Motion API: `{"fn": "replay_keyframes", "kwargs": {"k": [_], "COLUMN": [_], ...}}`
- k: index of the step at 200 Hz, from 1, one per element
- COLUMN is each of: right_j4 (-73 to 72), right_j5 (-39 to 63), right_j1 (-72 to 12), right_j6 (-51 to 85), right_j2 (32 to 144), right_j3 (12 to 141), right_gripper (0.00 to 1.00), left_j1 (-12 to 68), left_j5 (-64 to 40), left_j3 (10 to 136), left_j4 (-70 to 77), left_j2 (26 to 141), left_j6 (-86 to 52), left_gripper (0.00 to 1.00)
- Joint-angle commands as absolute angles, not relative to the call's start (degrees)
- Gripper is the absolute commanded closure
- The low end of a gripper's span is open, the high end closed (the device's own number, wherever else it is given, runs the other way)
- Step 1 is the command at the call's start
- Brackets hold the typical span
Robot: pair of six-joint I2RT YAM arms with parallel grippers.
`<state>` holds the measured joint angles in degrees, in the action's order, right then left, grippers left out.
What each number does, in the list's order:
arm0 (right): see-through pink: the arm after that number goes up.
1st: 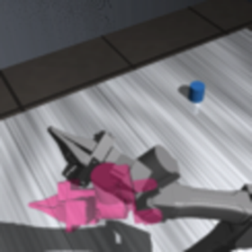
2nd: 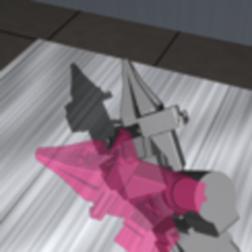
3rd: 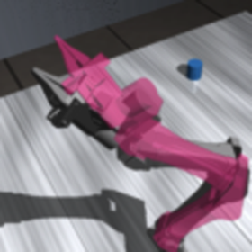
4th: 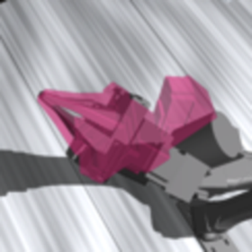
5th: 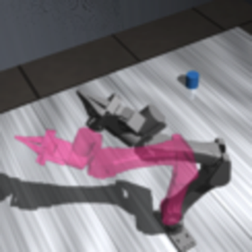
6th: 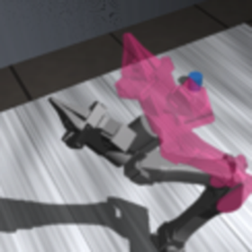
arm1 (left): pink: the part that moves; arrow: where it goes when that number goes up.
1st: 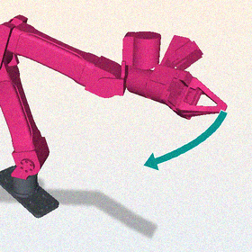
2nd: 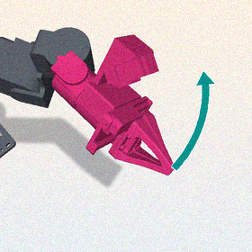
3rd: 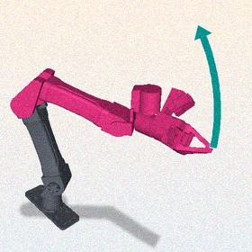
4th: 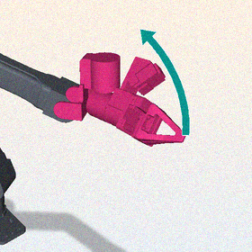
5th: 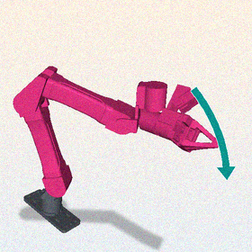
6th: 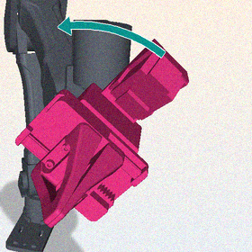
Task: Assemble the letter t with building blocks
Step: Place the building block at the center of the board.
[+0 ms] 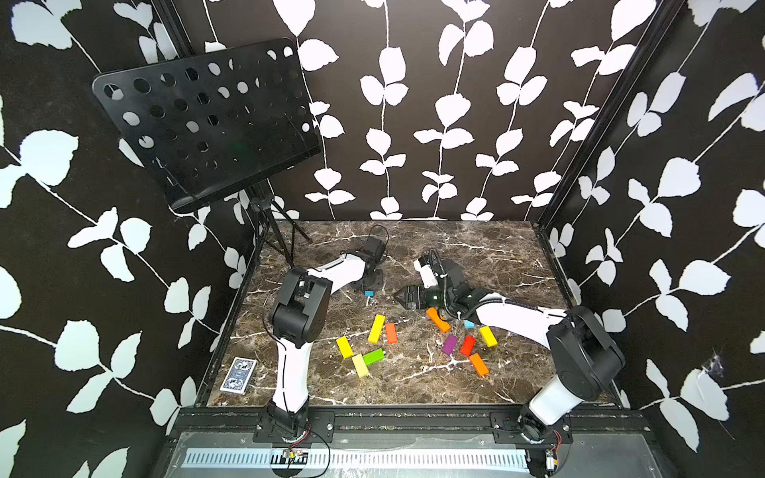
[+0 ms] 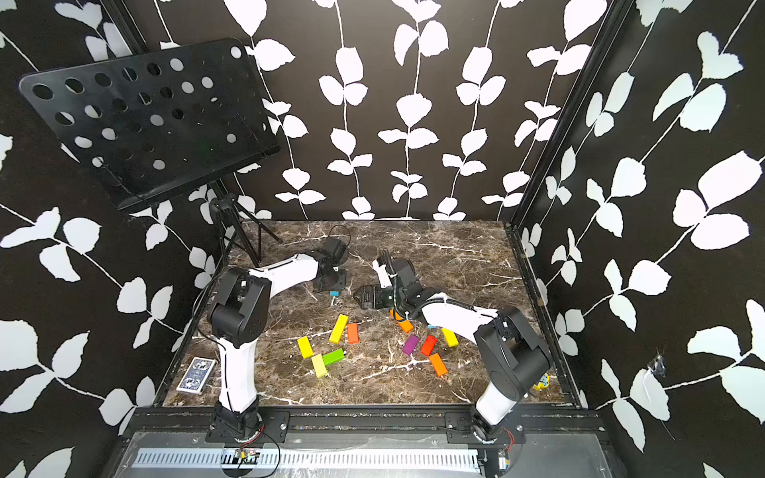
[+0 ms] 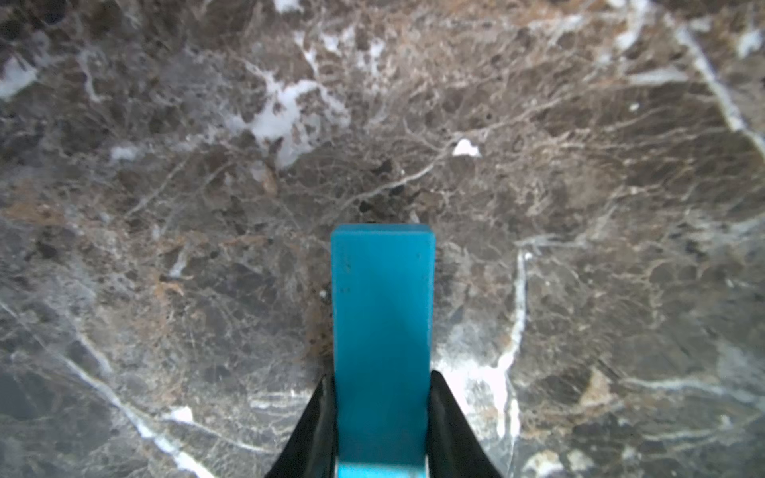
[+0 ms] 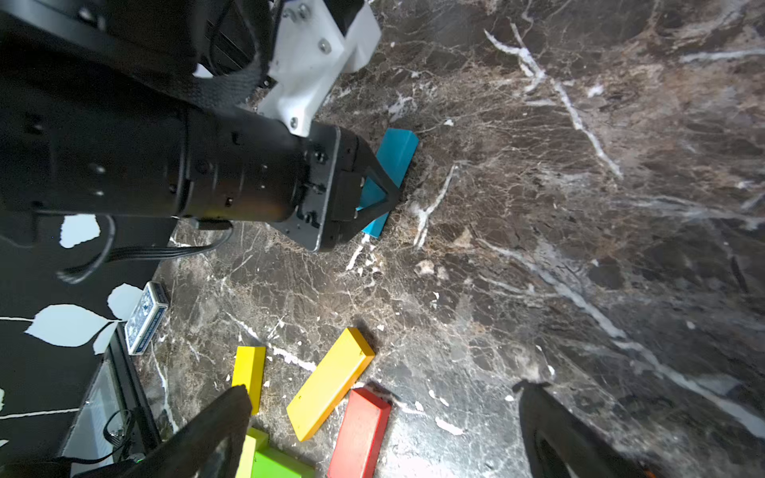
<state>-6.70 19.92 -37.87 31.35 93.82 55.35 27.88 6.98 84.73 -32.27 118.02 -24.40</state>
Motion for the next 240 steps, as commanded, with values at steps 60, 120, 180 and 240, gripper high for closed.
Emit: {"fn": "replay_keyframes", "kwargs": {"k": [60, 120, 180, 240], "right_j4": [-10.6, -12.2, -12.7, -13.0], "right_j5": [20.9, 21.8, 22.2, 22.3], "right_j1": [-37.1, -37.1, -37.1, -37.1], "right_j6": [32.5, 33.7, 33.9, 33.9], "right_j2": [93.7, 94.4, 94.2, 93.9], "right_j3": [54.7, 53.8, 53.4, 52.8], "right_gripper": [0.01, 0.01, 0.01, 0.01], "left_j1": [26.8, 26.4, 26.4, 26.3], "left_j5": [7.8, 7.3, 7.1, 7.0], "left_j3": [87.9, 87.3, 87.3, 87.3], "left_j4": [-35.7, -35.4, -35.4, -35.4], "left_j2": [119.8, 120.2, 120.5, 120.5], "left_j6": [-23.1, -23.6, -23.6, -23.4], "left_gripper": [0.74, 0.71, 0.63, 0.59]}}
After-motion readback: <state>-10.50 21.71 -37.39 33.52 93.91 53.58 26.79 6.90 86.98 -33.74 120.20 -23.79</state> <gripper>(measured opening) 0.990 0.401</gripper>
